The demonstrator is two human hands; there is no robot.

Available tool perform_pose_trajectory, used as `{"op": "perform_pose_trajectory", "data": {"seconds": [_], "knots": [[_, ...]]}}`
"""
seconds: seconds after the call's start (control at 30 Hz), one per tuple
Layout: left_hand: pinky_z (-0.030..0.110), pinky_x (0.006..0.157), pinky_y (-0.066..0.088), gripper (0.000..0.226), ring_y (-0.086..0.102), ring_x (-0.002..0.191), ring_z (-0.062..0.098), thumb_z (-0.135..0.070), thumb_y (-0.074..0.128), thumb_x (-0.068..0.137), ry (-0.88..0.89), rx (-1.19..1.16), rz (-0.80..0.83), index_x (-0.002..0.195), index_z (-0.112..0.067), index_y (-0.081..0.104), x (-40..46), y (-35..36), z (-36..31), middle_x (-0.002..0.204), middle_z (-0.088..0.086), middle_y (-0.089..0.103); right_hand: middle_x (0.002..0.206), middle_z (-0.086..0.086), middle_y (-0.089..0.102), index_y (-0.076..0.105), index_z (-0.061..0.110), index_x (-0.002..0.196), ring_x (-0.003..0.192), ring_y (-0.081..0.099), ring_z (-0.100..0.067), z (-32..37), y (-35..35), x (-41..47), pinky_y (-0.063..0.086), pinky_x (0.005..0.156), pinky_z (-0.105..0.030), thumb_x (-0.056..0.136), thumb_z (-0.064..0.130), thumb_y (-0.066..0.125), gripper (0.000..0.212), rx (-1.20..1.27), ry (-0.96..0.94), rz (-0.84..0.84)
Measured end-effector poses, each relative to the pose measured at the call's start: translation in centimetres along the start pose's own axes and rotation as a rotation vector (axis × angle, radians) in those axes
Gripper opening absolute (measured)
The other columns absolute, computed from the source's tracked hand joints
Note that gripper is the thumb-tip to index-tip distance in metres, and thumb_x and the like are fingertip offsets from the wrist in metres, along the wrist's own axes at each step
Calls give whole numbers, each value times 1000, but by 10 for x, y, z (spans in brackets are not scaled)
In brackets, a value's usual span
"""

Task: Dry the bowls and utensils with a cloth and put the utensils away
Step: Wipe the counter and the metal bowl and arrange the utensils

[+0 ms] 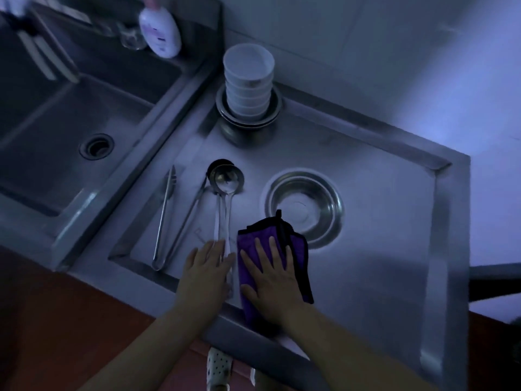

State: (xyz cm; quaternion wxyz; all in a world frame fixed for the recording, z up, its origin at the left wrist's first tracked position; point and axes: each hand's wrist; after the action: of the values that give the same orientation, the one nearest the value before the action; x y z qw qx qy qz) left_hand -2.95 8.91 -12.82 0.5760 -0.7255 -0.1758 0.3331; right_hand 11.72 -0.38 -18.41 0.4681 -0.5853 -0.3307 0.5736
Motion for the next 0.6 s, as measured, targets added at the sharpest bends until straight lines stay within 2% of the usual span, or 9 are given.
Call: {"op": "perform_pose_trajectory", "data": {"seconds": [0.07, 0.13, 0.23, 0.37, 0.47, 0.5, 0.53, 0.6], "knots": [[53, 97, 43, 68, 54, 121, 35, -28, 85, 54, -37, -3, 42, 118, -18, 66, 8, -2, 2, 133, 15, 56, 157, 0, -17, 0, 33, 151, 140, -28, -31, -1, -7, 18, -20, 109, -60, 88, 60, 24, 73, -7, -26, -14], [53, 104, 36, 63, 46, 129, 34, -30, 77, 67, -71, -4, 38, 127, -20, 60, 15, -2, 5, 142, 12, 47, 157, -1, -15, 4, 31, 152, 140, -27, -31, -1, -13, 36, -18, 110, -60, 87, 61, 22, 73, -9, -50, -26], [53, 94, 46, 66, 58, 116, 33, -26, 87, 52, -98, 18, 34, 115, -17, 69, 21, -3, 12, 129, 14, 60, 156, -1, -18, 0, 31, 152, 139, -31, -29, 0, -20, 62, -20, 110, -57, 86, 61, 16, 74, 1, -66, -58], [54, 105, 35, 64, 47, 129, 33, -23, 79, 65, -155, -10, 3, 126, -18, 61, 27, -6, 24, 138, 13, 52, 160, -4, -7, 4, 29, 152, 144, -19, -29, 1, -29, 91, -21, 110, -56, 87, 58, 27, 75, -29, -72, -91], [57, 101, 39, 62, 52, 124, 34, -22, 84, 59, -148, 44, -21, 118, -17, 67, 31, -10, 34, 131, 14, 58, 161, -5, -3, 5, 28, 152, 146, -12, -31, 2, -35, 110, -17, 111, -57, 87, 59, 27, 75, -58, -69, -115], [58, 103, 35, 60, 47, 127, 35, -22, 81, 64, -148, 51, -33, 121, -18, 64, 32, -10, 37, 135, 14, 54, 161, -5, -2, 5, 28, 152, 146, -12, -31, 3, -36, 114, -15, 112, -57, 88, 59, 27, 75, -58, -64, -122], [57, 110, 24, 59, 35, 136, 35, -24, 73, 75, -146, 84, -27, 131, -20, 55, 33, -10, 39, 145, 14, 43, 161, -5, -2, 4, 28, 152, 146, -12, -31, 3, -37, 117, -14, 112, -58, 88, 59, 27, 75, -56, -57, -126], [51, 115, -2, 56, 1, 146, 29, -30, 44, 95, -161, 146, -28, 147, -27, 25, 34, -3, 49, 159, 9, 11, 161, -5, -4, 3, 27, 152, 145, -14, -31, 4, -36, 119, -14, 112, -57, 90, 58, 29, 74, -60, -45, -124]]}}
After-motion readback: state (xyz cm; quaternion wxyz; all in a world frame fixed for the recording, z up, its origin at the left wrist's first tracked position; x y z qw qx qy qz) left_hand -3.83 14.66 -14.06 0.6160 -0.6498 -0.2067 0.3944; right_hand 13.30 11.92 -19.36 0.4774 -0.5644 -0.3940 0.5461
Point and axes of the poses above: each hand's wrist, its own x-axis towards the middle knuckle, its own y-axis out of the palm, z = x × y
